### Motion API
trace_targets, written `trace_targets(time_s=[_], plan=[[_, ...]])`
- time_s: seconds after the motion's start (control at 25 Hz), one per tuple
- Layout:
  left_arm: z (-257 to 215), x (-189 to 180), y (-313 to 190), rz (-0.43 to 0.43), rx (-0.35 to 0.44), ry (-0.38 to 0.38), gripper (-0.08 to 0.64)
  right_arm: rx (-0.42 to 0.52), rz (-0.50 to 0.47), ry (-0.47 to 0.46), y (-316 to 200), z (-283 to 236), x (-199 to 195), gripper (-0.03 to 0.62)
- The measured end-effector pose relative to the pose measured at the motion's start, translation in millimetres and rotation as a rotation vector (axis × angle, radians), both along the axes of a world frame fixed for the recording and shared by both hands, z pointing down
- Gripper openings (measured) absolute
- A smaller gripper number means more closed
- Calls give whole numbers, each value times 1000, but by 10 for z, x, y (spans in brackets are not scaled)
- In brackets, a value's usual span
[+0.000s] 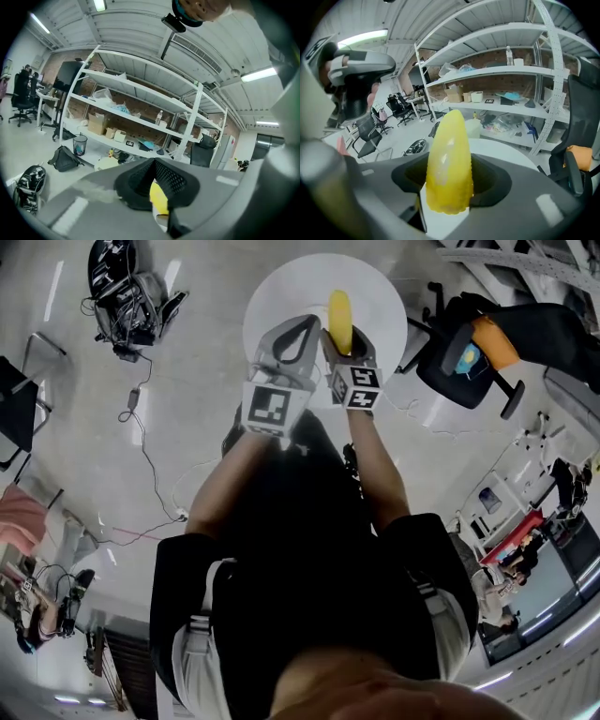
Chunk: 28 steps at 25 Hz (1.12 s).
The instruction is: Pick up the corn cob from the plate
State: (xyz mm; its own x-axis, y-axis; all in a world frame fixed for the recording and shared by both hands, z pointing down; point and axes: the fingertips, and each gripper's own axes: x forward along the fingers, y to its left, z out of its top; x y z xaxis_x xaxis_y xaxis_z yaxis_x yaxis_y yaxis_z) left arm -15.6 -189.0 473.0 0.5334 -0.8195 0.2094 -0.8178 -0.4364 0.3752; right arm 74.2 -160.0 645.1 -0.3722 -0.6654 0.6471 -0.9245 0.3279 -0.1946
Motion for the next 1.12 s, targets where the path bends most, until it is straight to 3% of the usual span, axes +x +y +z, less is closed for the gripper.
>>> trace_targets(time_s=[0.28,0.48,1.12], plan=[[-140,129,-36,78,9,-5,3,59,75,-8,-82,-403,114,265],[-289,250,-24,154,76,-51,3,119,117,-26,-95,-710,162,264],[-731,551,390,179,156,-58,3,265,142,-86,165,-1549,343,265]])
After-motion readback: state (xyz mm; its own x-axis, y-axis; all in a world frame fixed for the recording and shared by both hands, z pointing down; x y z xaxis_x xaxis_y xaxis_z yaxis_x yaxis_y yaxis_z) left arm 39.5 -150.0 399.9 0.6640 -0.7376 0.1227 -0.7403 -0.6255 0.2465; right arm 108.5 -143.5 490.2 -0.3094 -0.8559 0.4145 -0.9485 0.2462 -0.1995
